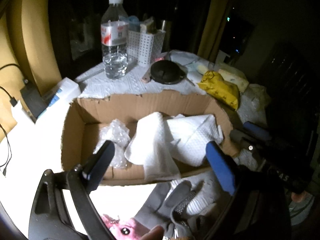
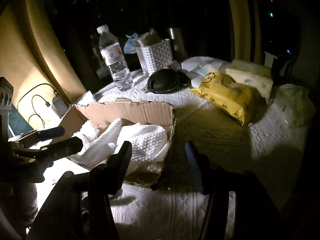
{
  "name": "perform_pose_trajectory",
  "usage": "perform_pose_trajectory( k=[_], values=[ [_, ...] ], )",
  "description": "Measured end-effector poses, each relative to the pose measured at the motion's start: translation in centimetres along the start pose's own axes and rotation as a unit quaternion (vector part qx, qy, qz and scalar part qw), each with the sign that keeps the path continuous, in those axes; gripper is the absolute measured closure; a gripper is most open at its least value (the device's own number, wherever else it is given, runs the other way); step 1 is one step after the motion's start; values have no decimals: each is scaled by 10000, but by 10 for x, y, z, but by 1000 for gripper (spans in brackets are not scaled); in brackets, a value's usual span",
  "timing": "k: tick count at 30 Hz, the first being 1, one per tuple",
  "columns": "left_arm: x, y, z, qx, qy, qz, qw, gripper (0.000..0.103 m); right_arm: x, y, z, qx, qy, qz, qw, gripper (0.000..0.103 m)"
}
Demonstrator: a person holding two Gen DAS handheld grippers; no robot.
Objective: Organize soft objects
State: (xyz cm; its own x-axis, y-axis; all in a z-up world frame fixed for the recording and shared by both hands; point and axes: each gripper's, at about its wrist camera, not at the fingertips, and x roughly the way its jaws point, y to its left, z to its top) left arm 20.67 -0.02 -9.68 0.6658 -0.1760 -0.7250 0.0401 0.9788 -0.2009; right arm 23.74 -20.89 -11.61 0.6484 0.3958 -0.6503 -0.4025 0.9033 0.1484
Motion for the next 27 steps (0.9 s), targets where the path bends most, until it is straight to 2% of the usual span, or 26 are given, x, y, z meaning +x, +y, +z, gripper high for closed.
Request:
perform_pose_trajectory(
  k=[8,17,27],
  values=[
    [-32,-4,-7,55,-255,119,9996,9,-27,13,-4,-97,-122,-49,9999,45],
    [-68,0,-31,40,-430,257,9987,9,-61,34,-20,-208,-219,-64,9995,45],
    [-91,2,-67,19,-380,276,9989,9,-79,52,-50,-274,-127,-16,9995,45]
  ],
)
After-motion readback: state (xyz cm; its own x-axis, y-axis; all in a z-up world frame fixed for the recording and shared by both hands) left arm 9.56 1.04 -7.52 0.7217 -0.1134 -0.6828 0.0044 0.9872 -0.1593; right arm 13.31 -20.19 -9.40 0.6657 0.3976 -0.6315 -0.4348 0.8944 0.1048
